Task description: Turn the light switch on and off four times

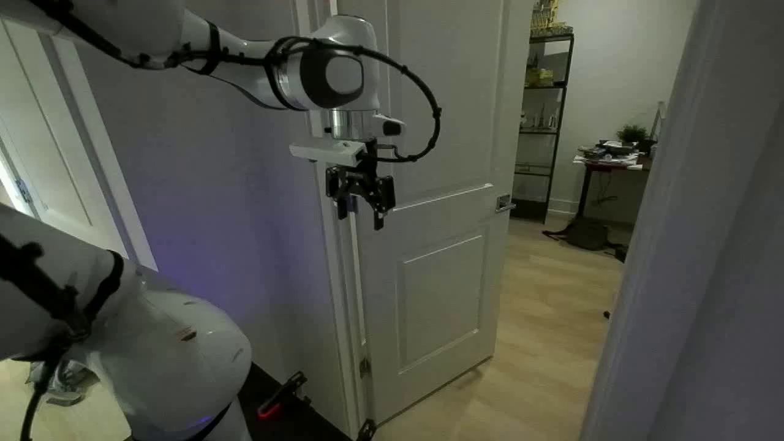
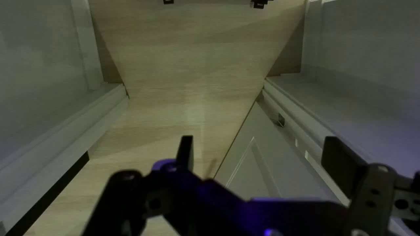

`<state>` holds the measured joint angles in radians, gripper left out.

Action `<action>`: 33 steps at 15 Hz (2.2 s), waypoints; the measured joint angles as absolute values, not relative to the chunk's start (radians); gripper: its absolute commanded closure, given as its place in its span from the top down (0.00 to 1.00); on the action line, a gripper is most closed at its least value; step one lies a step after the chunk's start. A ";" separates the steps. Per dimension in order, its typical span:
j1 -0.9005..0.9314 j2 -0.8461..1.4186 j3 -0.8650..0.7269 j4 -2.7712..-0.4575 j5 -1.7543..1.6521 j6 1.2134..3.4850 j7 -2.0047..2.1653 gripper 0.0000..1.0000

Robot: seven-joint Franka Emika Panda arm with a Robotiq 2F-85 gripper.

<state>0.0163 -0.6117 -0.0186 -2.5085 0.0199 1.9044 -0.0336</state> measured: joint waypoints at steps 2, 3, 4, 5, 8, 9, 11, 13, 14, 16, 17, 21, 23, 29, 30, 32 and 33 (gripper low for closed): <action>0.016 -0.612 -0.019 -2.509 0.020 1.904 -0.034 1.00; 0.016 -0.612 -0.019 -2.509 0.020 1.904 -0.034 1.00; 0.016 -0.612 -0.019 -2.509 0.020 1.904 -0.034 1.00; 0.016 -0.612 -0.019 -2.509 0.020 1.904 -0.034 1.00; 0.016 -0.612 -0.019 -2.509 0.020 1.904 -0.034 1.00; 0.016 -0.612 -0.019 -2.509 0.020 1.904 -0.034 1.00; 0.016 -0.612 -0.019 -2.509 0.020 1.904 -0.034 1.00; 0.016 -0.612 -0.019 -2.509 0.020 1.904 -0.034 1.00; 0.016 -0.612 -0.019 -2.509 0.020 1.904 -0.034 1.00; 0.020 -0.613 -0.018 -2.508 0.020 1.908 -0.035 1.00; 0.024 -0.614 -0.017 -2.508 0.022 1.911 -0.035 1.00; 0.044 -0.637 -0.015 -2.506 0.033 1.919 -0.040 1.00; 0.053 -0.662 -0.015 -2.505 0.044 1.919 -0.040 1.00; 0.073 -0.831 -0.064 -2.498 0.083 1.870 -0.160 1.00; 0.076 -0.872 -0.084 -2.497 0.087 1.850 -0.192 1.00; 0.084 -0.942 -0.128 -2.495 0.096 1.811 -0.256 1.00; 0.090 -0.973 -0.150 -2.494 0.103 1.791 -0.290 1.00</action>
